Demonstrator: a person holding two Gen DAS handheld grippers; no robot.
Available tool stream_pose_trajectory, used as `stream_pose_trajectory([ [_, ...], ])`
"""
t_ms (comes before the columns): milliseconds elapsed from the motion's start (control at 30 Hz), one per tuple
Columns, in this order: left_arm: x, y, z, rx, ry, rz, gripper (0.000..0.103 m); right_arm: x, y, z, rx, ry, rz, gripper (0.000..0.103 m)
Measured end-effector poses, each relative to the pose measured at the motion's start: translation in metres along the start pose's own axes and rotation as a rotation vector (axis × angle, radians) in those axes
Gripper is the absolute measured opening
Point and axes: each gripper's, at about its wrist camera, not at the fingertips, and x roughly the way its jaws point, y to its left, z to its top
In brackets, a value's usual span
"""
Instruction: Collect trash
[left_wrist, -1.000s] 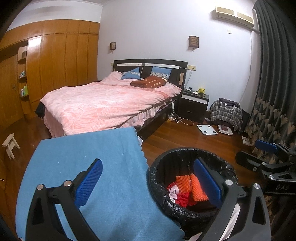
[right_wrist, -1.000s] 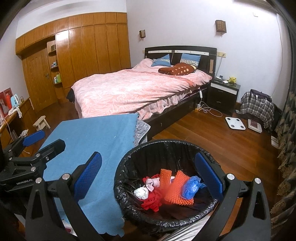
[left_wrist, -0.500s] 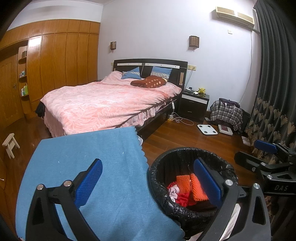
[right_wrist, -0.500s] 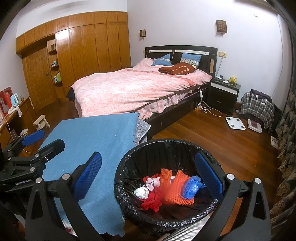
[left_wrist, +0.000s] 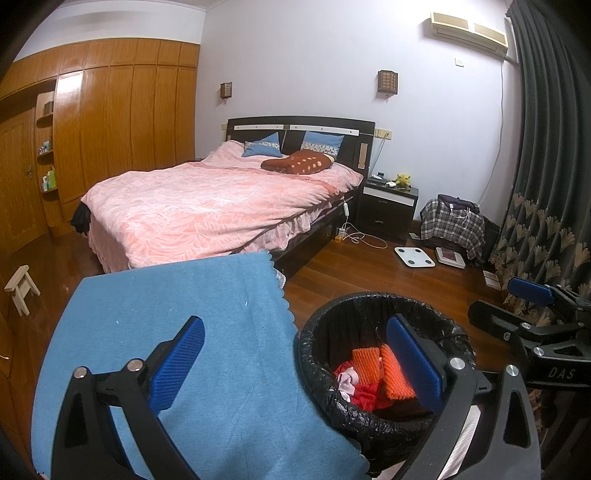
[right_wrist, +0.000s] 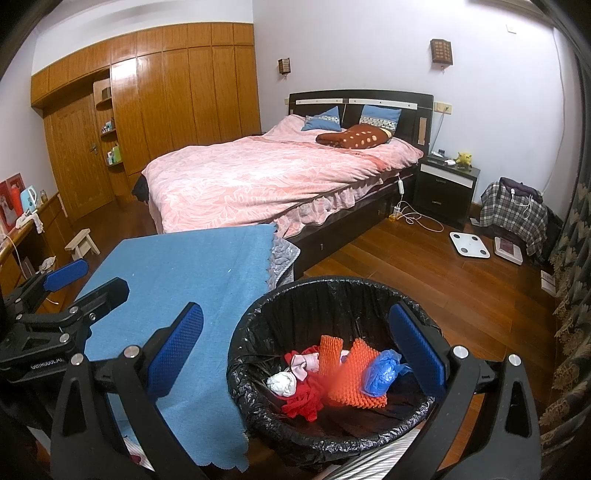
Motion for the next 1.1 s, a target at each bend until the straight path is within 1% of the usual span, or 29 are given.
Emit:
stream_pose_trajectory([
  [1100,-0.0007,0.0001,0.0001,0.0,0.002,0.0,0.097,-0.0006,0.001,0.0028,0.0,0.002,0.001,0.098],
])
